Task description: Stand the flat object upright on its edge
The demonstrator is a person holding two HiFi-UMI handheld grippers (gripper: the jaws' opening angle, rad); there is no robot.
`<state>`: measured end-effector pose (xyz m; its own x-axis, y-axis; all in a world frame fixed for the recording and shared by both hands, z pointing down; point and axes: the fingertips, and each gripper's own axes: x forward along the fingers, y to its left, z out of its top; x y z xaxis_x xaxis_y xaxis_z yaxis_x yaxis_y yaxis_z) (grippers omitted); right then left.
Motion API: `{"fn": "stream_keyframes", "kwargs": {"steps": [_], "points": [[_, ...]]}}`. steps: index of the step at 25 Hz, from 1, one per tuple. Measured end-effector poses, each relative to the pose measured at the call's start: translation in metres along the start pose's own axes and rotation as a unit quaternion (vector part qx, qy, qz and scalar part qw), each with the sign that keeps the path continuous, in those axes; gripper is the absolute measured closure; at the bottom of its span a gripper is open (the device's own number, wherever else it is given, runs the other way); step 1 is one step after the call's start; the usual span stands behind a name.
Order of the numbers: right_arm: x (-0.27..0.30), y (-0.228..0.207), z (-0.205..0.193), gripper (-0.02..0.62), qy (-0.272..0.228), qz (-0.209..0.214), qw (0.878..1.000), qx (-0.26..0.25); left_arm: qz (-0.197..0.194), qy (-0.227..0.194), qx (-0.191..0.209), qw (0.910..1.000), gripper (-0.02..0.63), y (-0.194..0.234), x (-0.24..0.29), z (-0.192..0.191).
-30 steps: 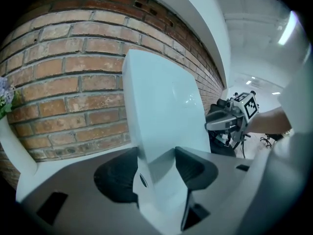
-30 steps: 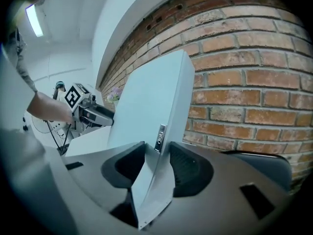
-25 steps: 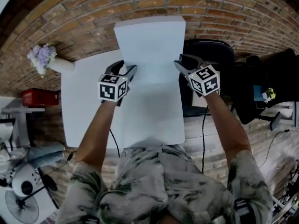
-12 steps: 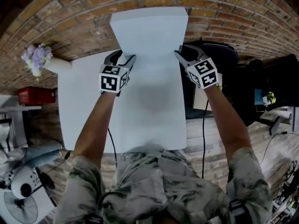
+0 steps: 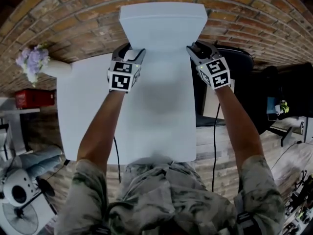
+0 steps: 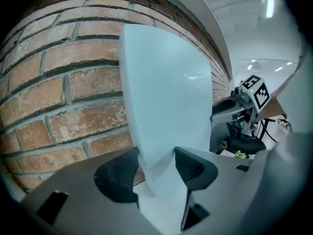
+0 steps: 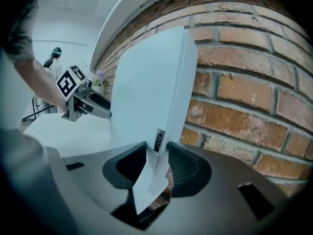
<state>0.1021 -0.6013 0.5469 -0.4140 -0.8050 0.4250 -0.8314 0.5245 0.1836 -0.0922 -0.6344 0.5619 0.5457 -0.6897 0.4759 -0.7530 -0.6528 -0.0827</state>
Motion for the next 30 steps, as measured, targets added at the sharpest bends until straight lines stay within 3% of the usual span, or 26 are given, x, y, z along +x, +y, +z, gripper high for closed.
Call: {"fn": "stream_keyframes", "kwargs": {"steps": [14, 30], "points": [[0.017, -0.011, -0.016, 0.433, 0.008, -0.012, 1.000, 0.003, 0.008, -0.006, 0.003, 0.9999, 0.354, -0.001, 0.018, -0.011], [0.012, -0.016, -0.019, 0.396, 0.022, -0.028, 0.998, 0.048, 0.023, 0.000, -0.018, 0.9996, 0.347, 0.005, 0.009, -0.010]]}}
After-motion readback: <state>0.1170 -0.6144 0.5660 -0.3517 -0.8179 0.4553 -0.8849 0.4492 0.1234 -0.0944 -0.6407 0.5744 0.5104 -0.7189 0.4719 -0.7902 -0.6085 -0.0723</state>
